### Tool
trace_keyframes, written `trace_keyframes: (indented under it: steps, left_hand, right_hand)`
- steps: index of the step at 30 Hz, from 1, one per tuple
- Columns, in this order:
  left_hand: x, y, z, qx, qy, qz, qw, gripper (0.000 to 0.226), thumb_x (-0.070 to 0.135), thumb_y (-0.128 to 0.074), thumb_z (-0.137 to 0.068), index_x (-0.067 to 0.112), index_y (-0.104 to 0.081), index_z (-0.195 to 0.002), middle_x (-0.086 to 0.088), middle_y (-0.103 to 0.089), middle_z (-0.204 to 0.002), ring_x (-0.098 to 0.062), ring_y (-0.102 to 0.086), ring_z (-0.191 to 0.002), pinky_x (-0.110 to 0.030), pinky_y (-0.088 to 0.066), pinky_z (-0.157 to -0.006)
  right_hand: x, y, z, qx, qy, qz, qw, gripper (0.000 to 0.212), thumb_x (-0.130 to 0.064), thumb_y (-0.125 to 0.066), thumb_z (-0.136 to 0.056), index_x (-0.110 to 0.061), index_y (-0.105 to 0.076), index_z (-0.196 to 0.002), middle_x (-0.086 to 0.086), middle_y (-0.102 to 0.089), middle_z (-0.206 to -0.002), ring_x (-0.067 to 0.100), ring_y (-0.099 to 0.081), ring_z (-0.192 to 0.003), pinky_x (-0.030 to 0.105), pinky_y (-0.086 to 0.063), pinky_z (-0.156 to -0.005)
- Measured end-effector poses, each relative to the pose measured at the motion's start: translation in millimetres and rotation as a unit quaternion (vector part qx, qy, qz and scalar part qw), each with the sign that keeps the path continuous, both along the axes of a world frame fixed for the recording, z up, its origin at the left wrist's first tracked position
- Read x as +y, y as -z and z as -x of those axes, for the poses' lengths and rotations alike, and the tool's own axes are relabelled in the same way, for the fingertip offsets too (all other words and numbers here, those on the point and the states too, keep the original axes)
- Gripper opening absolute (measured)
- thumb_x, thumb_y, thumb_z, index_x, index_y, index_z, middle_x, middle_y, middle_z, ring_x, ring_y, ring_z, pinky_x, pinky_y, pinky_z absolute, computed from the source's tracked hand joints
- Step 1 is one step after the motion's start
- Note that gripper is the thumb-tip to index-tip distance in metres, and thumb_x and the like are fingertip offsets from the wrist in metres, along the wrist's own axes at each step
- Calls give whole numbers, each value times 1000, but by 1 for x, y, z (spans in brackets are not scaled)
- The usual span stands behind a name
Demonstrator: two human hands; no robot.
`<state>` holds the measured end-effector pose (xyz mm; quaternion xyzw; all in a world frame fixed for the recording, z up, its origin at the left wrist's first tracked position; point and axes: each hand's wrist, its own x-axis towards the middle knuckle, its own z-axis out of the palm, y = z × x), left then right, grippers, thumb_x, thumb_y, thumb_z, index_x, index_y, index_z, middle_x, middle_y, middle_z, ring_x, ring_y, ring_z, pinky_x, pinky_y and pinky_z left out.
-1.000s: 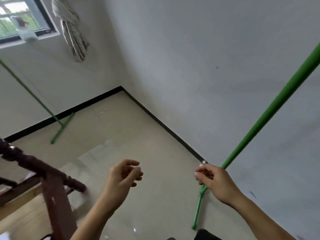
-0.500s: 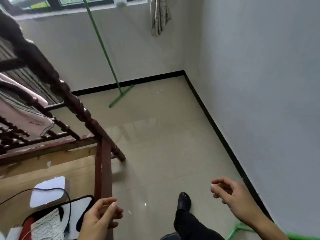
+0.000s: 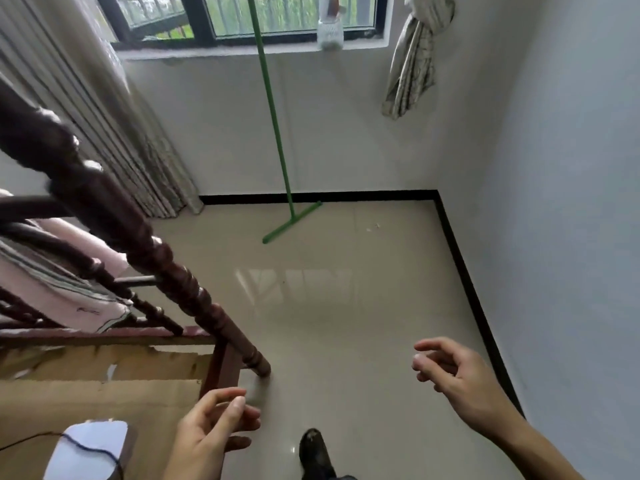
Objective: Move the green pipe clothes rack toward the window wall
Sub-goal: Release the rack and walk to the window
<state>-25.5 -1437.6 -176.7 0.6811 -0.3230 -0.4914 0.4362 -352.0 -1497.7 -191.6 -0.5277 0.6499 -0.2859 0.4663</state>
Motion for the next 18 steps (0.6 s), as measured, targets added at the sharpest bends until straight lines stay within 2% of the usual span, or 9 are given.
trace_keyframes:
  steps: [3,6,10,14,18]
  left_hand:
    - [-51,11,-8,4,-17,-16,1000,7,2,-61,-87,-2,-65,-92,-28,-73,-75,-41,-69,-70,-47,-52,-67]
    - [-119,23,-19,8,-22,-11,1000,12,-5,-54,-89,-1,-65,-89,-26,-73,-73,-38,-69,-67,-42,-53,-64]
    - [-218,11,-41,3,-9,20,1000,11,-7,-54,-88,-2,-64,-88,-21,-74,-66,-35,-68,-63,-34,-56,-54]
    - [-304,-9,-63,2,14,40,999,11,-2,-54,-89,1,-64,-91,-14,-74,-65,-25,-69,-62,-34,-53,-54]
    - [-365,-11,-83,4,-4,40,999,12,-3,-54,-89,2,-65,-89,-14,-74,-65,-22,-70,-59,-37,-53,-56]
  right_hand:
    - [-63,7,-15,1,-24,0,1000,10,-17,-69,-87,-23,-67,-95,8,-75,-78,15,-72,-71,20,-49,-62]
    - [-124,16,-31,7,-25,2,1000,11,-14,-70,-86,-20,-67,-95,12,-75,-76,18,-71,-68,17,-49,-59]
    - [-211,2,-53,0,-9,6,1000,12,-11,-69,-87,-18,-67,-96,16,-74,-76,23,-70,-70,12,-49,-55]
    - [-295,-16,-79,2,-28,30,999,13,-15,-69,-86,-23,-67,-96,11,-75,-76,18,-71,-69,20,-51,-61]
    - [-363,-5,-102,10,-48,11,999,13,-17,-70,-86,-25,-67,-96,8,-76,-77,16,-72,-70,27,-49,-65]
